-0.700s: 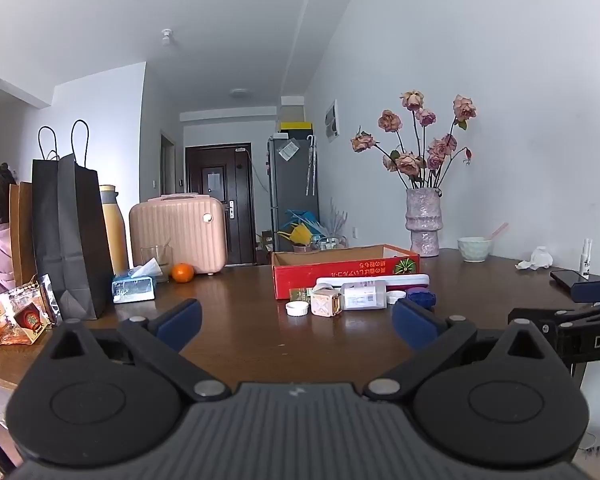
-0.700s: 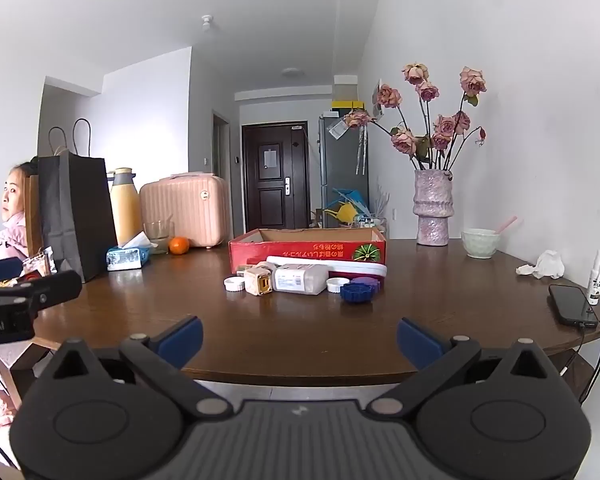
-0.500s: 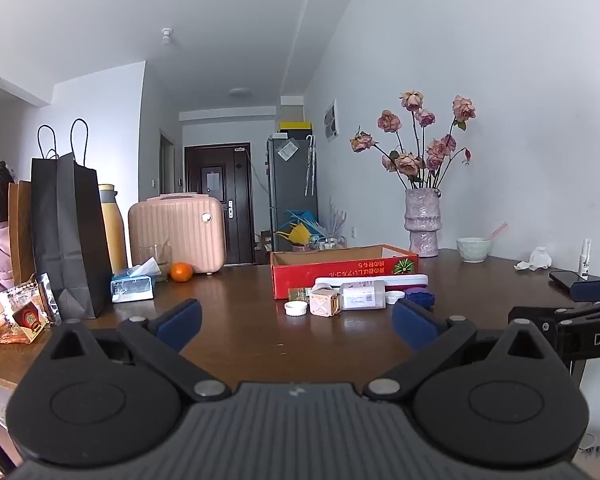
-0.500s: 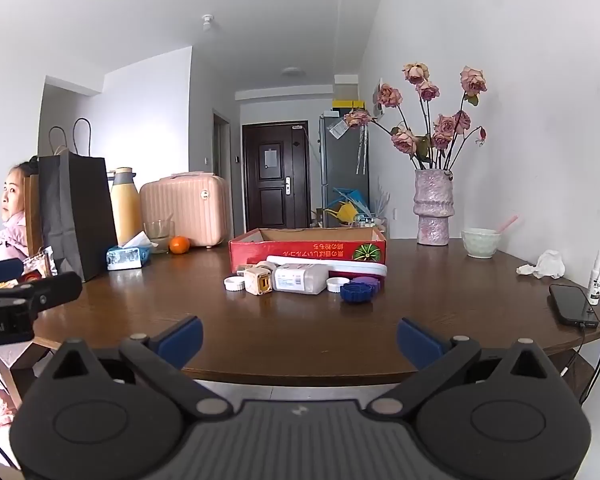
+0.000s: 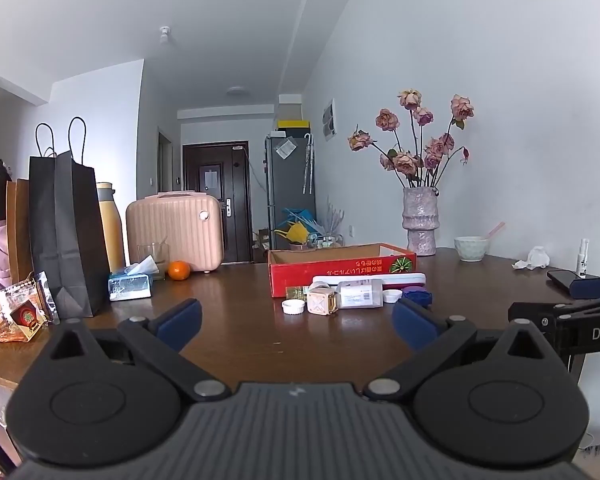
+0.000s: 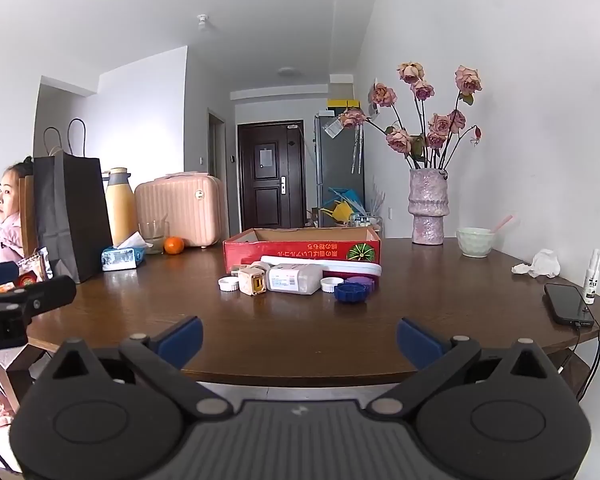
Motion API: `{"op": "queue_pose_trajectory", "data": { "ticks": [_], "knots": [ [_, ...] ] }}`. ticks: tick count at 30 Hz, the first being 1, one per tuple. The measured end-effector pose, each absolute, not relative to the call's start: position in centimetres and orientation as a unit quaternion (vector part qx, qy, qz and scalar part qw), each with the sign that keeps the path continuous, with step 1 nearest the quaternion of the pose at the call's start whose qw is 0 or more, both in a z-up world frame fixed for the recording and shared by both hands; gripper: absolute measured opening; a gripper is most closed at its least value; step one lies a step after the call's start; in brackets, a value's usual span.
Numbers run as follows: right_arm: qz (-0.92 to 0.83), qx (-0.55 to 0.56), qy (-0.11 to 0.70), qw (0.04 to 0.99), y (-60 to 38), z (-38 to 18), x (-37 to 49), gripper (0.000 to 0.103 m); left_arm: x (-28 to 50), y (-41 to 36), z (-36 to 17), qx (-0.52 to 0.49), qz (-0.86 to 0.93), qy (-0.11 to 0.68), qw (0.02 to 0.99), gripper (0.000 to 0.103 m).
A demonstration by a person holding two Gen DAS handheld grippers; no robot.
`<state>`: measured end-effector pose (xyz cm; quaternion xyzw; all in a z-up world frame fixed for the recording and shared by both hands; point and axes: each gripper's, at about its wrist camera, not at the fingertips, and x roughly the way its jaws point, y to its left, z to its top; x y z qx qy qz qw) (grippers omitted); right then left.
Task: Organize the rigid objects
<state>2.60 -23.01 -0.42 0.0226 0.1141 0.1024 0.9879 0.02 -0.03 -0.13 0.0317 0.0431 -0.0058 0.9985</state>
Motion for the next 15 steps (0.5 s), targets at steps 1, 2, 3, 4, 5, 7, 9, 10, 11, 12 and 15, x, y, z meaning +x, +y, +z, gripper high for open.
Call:
{"op": "queue_pose_trajectory", "data": {
  "ticks": [1, 2, 3, 4, 5, 7, 9, 10, 11, 12, 15],
  "knots": [
    [0.102, 0.023, 0.113, 0.988, -23.03, -0.39, 2.57, 0.103, 0.13, -0.01, -0.18, 0.032, -0.006, 0.044, 0.998, 0.103],
    [0.102, 0.023, 0.113, 0.988, -23.15, -0.32, 2.61, 0.103, 0.16, -0.03, -0.18, 0.032, -0.007, 0.045, 0.998, 0.103],
    [0.102, 0.023, 0.113, 0.988, -23.18, -0.32, 2.65, 0.103, 0.13, 0.01, -0.16, 0.032, -0.007, 0.045, 0.998, 0.103],
    [0.102, 0.023, 0.113, 0.988, -23.17, -0.30, 2.66, 0.103, 0.15, 0.03, -0.18, 0.032, -0.008, 0.045, 0.998, 0.103],
    [0.100, 0.024, 0.114, 0.988, -23.21, -0.31, 2.67, 0.103, 0.16, 0.04, -0.21, 0.031, -0.009, 0.046, 0.998, 0.103],
    [0.097, 0.025, 0.116, 0.988, -23.19, -0.40, 2.76, 0.103, 0.32, 0.13, -0.24, 0.029, -0.014, 0.050, 0.998, 0.103],
    [0.093, 0.026, 0.117, 0.988, -23.29, -0.44, 2.82, 0.103, 0.32, 0.14, -0.25, 0.030, -0.013, 0.049, 0.998, 0.103],
    [0.092, 0.026, 0.118, 0.988, -23.32, -0.45, 2.86, 0.103, 0.33, 0.18, -0.23, 0.029, -0.014, 0.049, 0.998, 0.103],
    [0.093, 0.026, 0.118, 0.988, -23.32, -0.46, 2.89, 0.103, 0.36, 0.19, -0.24, 0.029, -0.014, 0.048, 0.998, 0.103],
    [0.093, 0.026, 0.117, 0.988, -23.33, -0.44, 2.89, 0.103, 0.39, 0.20, -0.27, 0.029, -0.013, 0.048, 0.998, 0.103],
    [0.093, 0.023, 0.116, 0.989, -23.27, -0.43, 2.85, 0.103, 0.38, 0.21, -0.32, 0.030, -0.013, 0.048, 0.998, 0.103]
  ]
}}
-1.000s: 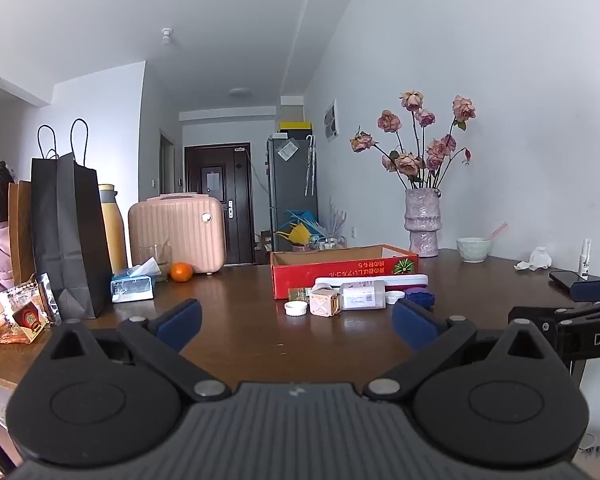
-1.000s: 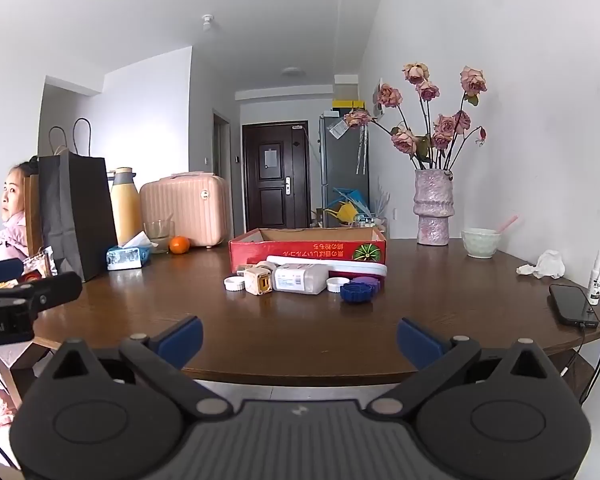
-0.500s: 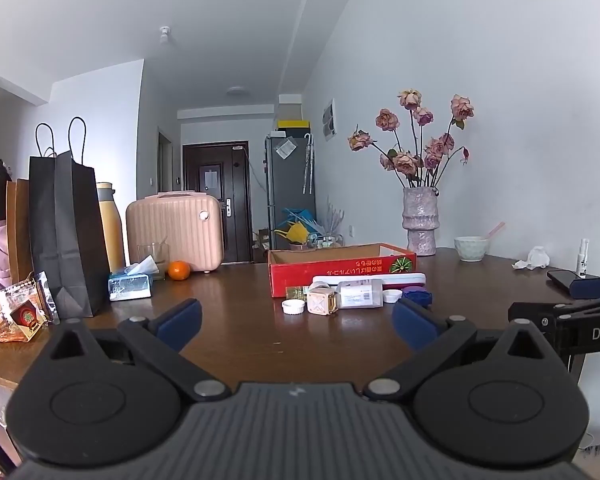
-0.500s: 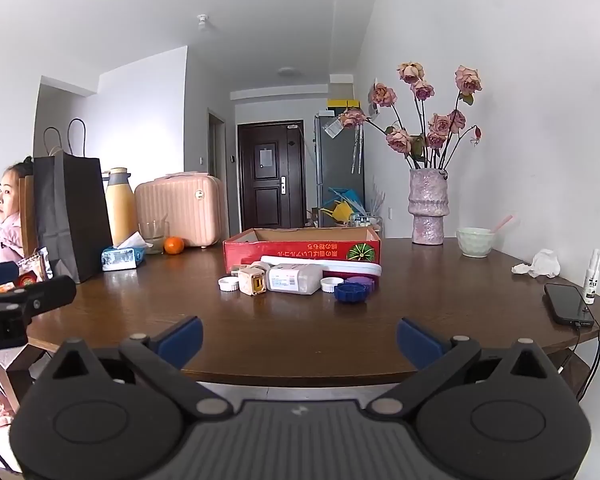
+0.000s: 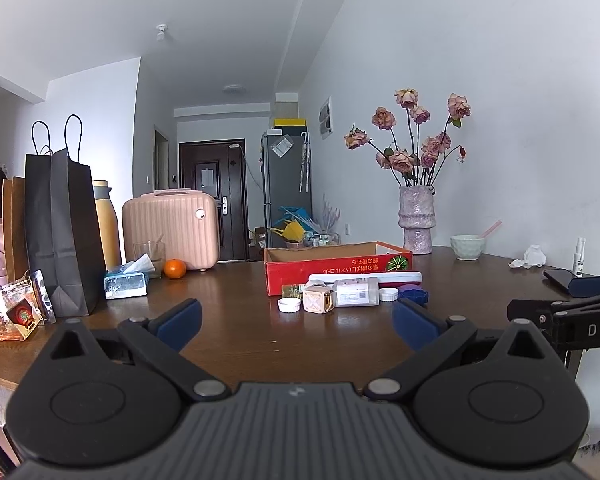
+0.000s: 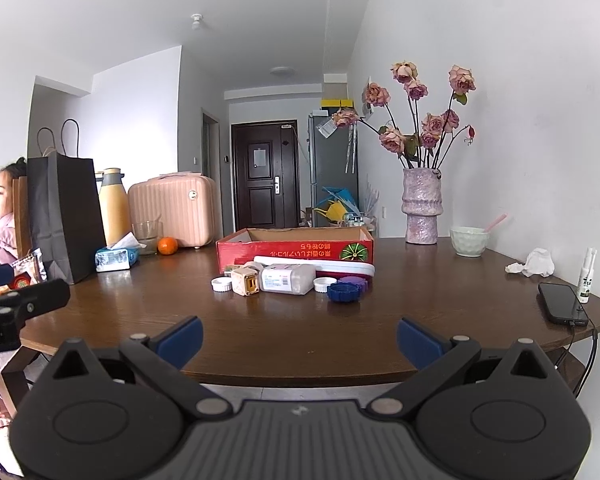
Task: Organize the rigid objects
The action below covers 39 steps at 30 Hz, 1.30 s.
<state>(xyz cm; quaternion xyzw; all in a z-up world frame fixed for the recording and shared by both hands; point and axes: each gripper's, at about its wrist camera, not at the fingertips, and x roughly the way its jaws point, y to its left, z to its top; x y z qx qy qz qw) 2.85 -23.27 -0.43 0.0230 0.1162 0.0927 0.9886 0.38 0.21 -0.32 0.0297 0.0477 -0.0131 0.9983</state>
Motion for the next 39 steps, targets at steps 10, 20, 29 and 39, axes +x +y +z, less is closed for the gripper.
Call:
{"op": "queue_pose_trajectory", "data": {
  "ticks": [10, 20, 29, 39],
  "knots": [
    [0.088, 0.024, 0.114, 0.989, -23.26, -0.41, 2.86, 0.103, 0.44, 0.28, -0.35, 0.030, -0.014, 0.048, 0.998, 0.103],
    [0.090, 0.026, 0.114, 0.989, -23.35, -0.38, 2.78, 0.103, 0.34, 0.14, -0.31, 0.032, -0.019, 0.047, 0.998, 0.103],
    [0.088, 0.029, 0.117, 0.989, -23.40, -0.40, 2.90, 0.103, 0.30, 0.01, -0.28, 0.034, -0.019, 0.048, 0.998, 0.103],
    [0.087, 0.032, 0.116, 0.989, -23.40, -0.34, 2.99, 0.103, 0.17, -0.30, -0.29, 0.038, -0.019, 0.046, 0.998, 0.103]
  ]
}}
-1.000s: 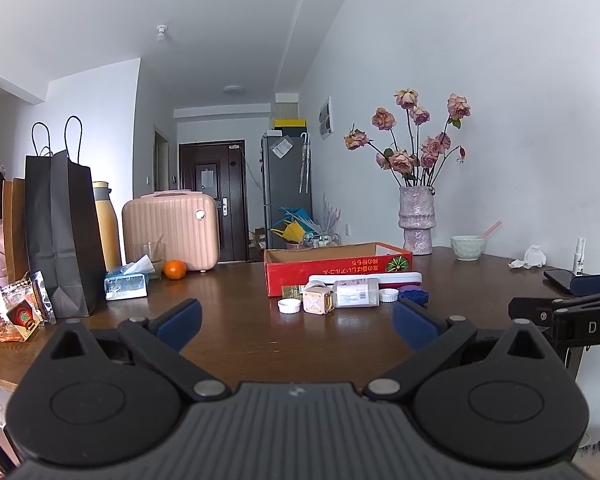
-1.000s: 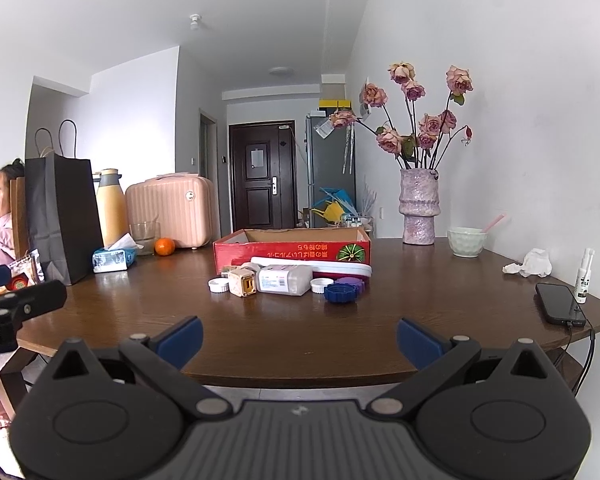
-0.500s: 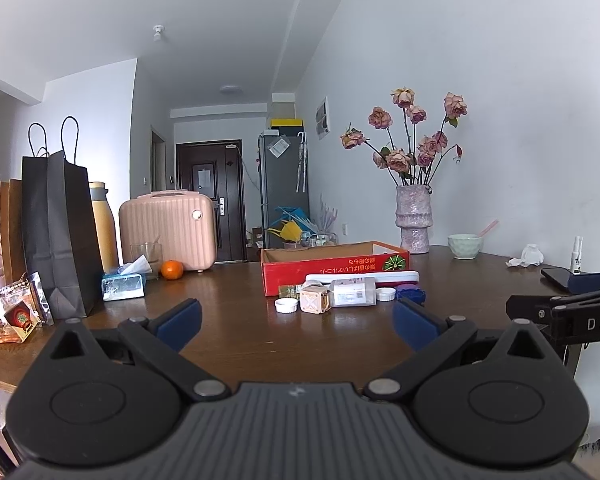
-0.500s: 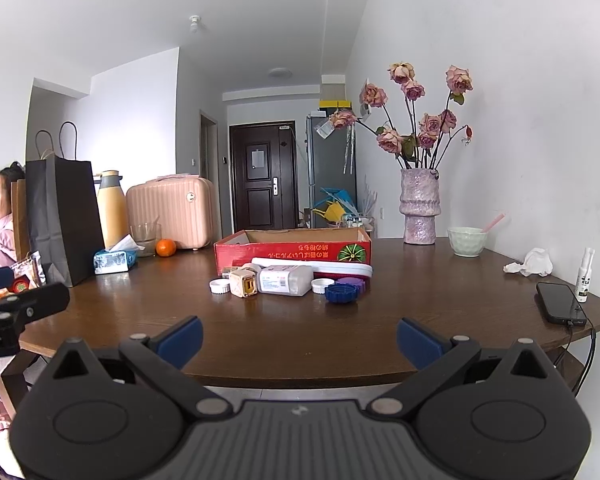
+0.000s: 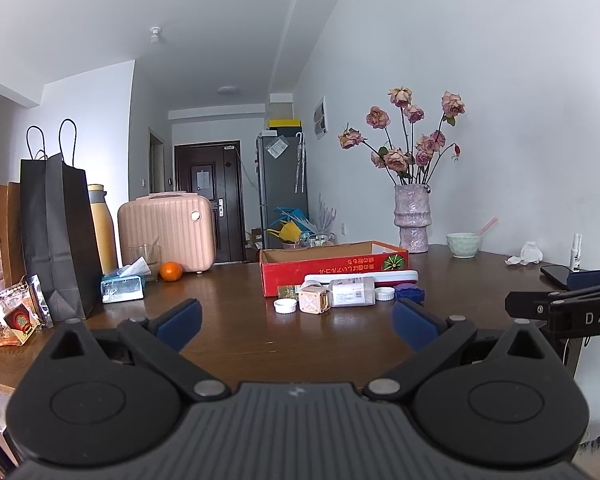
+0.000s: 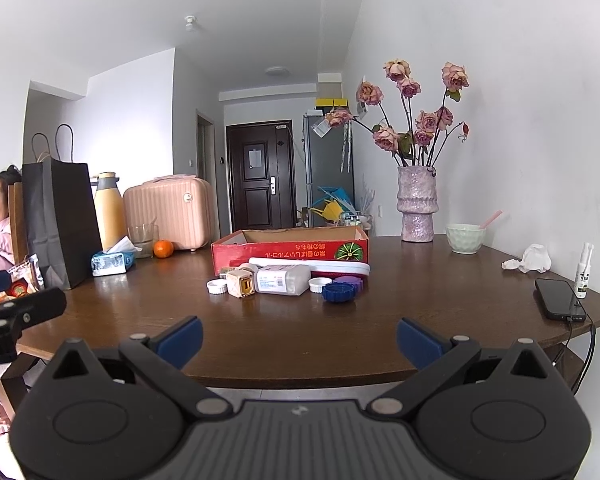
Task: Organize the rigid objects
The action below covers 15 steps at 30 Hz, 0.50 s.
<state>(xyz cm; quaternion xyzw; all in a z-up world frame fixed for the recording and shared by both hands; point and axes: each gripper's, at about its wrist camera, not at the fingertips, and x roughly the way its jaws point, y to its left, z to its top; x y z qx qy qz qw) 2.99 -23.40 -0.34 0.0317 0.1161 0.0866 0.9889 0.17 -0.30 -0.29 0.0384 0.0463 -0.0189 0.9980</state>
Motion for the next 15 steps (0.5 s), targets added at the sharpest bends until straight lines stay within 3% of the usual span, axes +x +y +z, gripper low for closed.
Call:
{"op": "queue_pose_trajectory", "data": {
  "ticks": [15],
  "knots": [
    [0.088, 0.032, 0.118, 0.989, -23.47, -0.48, 2.99, 0.103, 0.06, -0.34, -0.25, 0.039, -0.017, 0.048, 0.998, 0.103]
  ]
}}
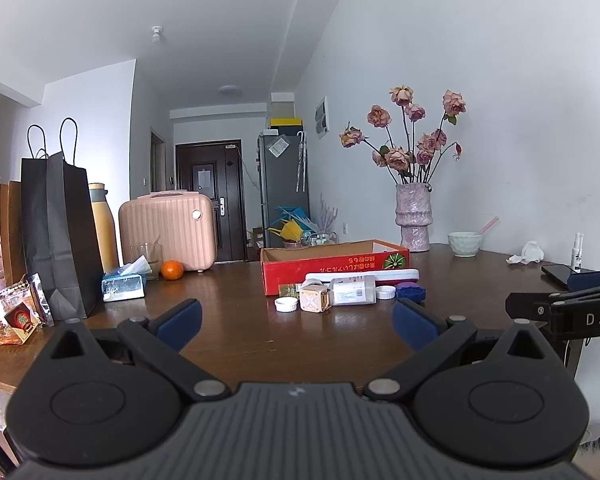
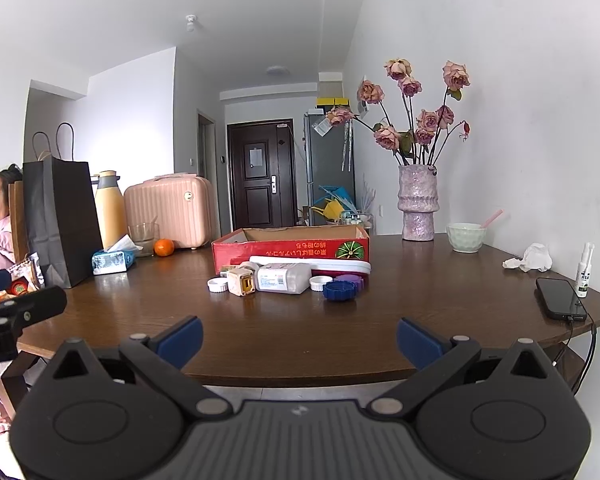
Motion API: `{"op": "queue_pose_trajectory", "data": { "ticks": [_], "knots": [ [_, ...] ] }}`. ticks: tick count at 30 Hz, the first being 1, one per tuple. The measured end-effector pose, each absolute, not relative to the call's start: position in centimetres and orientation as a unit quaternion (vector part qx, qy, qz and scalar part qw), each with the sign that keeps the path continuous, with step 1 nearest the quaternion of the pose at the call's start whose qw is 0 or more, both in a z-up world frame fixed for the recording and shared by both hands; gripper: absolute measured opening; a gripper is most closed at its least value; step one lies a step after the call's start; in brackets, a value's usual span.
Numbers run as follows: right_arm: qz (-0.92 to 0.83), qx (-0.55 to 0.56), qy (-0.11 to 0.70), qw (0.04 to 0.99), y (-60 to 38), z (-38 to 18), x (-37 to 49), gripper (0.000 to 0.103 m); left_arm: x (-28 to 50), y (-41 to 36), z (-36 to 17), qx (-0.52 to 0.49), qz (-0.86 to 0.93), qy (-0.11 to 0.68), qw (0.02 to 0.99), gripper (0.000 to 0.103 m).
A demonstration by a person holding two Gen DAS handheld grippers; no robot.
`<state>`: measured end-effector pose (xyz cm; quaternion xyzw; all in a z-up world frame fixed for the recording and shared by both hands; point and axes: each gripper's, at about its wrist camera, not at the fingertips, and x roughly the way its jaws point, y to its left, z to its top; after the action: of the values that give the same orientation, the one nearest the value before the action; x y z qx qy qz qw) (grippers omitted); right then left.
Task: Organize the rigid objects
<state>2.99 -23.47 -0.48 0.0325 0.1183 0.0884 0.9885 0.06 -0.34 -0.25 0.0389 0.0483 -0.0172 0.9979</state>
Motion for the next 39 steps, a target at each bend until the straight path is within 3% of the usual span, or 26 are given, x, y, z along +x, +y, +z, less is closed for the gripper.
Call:
{"op": "queue_pose_trajectory", "data": {
  "ticks": [11, 19, 34, 39],
  "knots": [
    [0.089, 0.038, 0.124, 0.987, -23.7, -0.7, 3.6, 0.103, 1.2, -0.3, -0.1, 0.040, 0.001, 0.057, 0.998, 0.103],
    [0.058, 0.025, 0.110, 0.992, -24.4, -1.4, 8.2, 0.103, 7.0, -0.7, -1.0, 0.081, 0.026, 0.039, 0.996, 0.103],
    [0.059, 0.075, 0.199, 0.975, -25.7, -2.5, 25.8, 0.103, 24.2, 0.8, -2.2, 0.073, -0.031, 0.197, 0.977, 0.103],
    [0.066, 0.039, 0.254, 0.964, -24.7, -2.9, 31.3, 0.103, 31.5, 3.1, -2.3, 0.078, -0.009, 0.263, 0.962, 0.103]
  ]
}}
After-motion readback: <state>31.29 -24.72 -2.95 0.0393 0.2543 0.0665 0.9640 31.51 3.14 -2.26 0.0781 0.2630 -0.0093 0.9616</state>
